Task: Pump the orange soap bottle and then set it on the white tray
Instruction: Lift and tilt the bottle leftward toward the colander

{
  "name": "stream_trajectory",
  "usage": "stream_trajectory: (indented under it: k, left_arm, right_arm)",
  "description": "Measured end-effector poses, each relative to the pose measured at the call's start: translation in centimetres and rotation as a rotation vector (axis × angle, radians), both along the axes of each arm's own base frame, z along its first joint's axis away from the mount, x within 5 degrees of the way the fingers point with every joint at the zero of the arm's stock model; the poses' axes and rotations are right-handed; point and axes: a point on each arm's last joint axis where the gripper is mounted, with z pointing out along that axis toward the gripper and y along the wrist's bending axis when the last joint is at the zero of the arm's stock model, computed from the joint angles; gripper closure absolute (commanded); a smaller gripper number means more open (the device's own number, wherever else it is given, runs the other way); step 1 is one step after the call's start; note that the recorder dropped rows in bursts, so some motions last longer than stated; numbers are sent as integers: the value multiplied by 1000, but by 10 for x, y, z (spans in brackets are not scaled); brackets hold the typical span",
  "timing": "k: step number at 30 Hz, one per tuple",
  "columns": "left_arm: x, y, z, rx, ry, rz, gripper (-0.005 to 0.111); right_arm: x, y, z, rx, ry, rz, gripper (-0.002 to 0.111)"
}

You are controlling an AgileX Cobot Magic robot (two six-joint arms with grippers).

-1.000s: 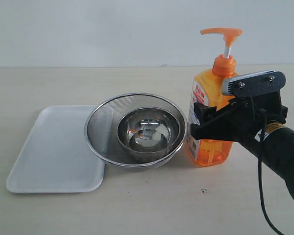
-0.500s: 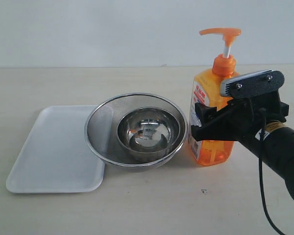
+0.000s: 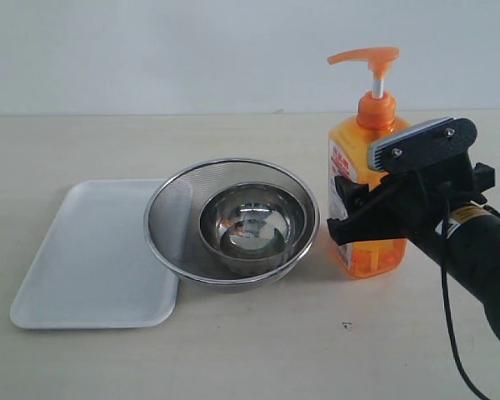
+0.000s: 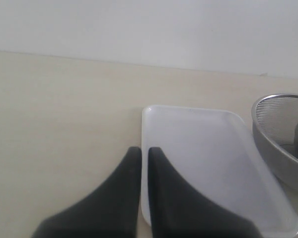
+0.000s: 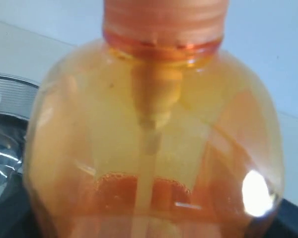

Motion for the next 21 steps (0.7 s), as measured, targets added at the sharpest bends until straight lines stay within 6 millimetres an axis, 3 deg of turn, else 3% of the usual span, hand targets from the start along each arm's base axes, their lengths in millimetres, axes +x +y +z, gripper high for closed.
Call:
stream_trajectory:
  k: [11,21]
  left_arm:
    - [0,0,0,0,0,0,102]
    - [0,0,0,0,0,0,102]
  right_arm:
    - [14,9,9,-138,-1,36,108]
    - [15,10,8,-249,-11,71,108]
